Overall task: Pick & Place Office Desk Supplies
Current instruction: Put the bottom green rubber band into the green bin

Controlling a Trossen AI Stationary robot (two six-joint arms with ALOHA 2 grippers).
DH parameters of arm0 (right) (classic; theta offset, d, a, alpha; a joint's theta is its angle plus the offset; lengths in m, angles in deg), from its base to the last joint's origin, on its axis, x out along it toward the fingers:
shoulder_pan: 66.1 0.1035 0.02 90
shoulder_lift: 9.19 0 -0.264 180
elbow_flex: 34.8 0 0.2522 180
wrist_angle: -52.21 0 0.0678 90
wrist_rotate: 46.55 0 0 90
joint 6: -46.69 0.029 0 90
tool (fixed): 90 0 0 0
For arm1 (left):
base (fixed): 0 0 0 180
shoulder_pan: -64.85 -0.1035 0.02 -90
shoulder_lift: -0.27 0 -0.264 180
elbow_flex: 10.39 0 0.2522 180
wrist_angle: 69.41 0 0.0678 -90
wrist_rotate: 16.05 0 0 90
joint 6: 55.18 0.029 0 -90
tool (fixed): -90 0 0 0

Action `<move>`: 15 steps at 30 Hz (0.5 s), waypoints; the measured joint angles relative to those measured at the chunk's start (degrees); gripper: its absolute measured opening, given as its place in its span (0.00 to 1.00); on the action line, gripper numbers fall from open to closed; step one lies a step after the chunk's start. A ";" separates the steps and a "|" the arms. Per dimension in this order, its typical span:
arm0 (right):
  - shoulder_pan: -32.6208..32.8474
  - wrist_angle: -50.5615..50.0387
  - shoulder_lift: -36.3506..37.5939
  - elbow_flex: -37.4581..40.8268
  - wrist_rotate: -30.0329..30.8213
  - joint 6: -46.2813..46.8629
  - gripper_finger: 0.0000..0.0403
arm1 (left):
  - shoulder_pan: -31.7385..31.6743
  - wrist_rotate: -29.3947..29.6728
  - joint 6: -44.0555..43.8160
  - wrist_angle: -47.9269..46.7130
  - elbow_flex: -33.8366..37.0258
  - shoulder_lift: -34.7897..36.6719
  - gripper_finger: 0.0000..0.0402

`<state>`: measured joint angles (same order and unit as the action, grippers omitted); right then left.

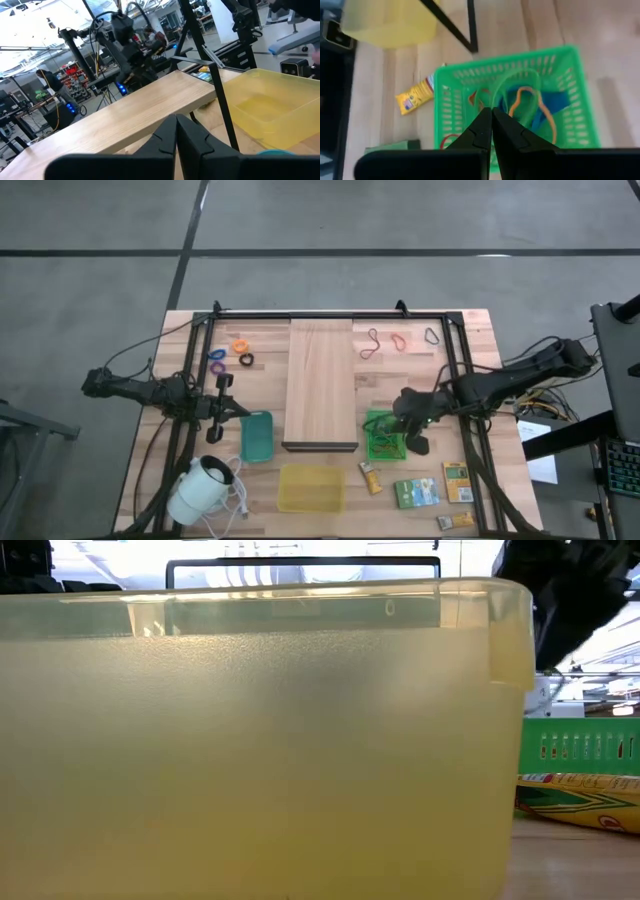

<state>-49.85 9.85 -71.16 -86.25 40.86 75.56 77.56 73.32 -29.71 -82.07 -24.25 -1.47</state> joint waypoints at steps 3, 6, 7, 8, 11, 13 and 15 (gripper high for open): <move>0.81 0.06 -3.19 0.00 0.07 0.96 0.02 | 0.00 -0.01 -0.01 0.00 -0.01 0.01 0.03; 0.90 0.13 -6.61 0.00 0.09 0.97 0.02 | 0.00 -0.02 0.01 0.02 -0.02 0.02 0.03; 0.90 0.11 -7.77 0.00 0.09 0.97 0.02 | 0.00 -0.02 -0.01 0.02 -0.02 0.00 0.03; 0.90 0.24 -8.88 -0.02 0.09 0.97 0.02 | 0.00 -0.02 -0.01 0.01 -0.02 0.00 0.03; 0.90 0.47 -11.93 -0.12 -0.05 0.97 0.02 | 0.00 -0.02 -0.01 0.02 -0.02 0.01 0.03; 0.90 0.50 -13.49 -0.13 -0.48 1.19 0.02 | 0.00 -0.02 -0.01 0.02 -0.02 0.01 0.03; 0.90 0.59 -14.55 -0.13 -0.59 1.21 0.02 | 0.00 -0.02 0.01 0.02 0.00 0.00 0.03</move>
<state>-48.95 10.44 -85.70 -86.38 40.27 76.77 77.56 73.30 -29.70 -82.05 -24.25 -1.47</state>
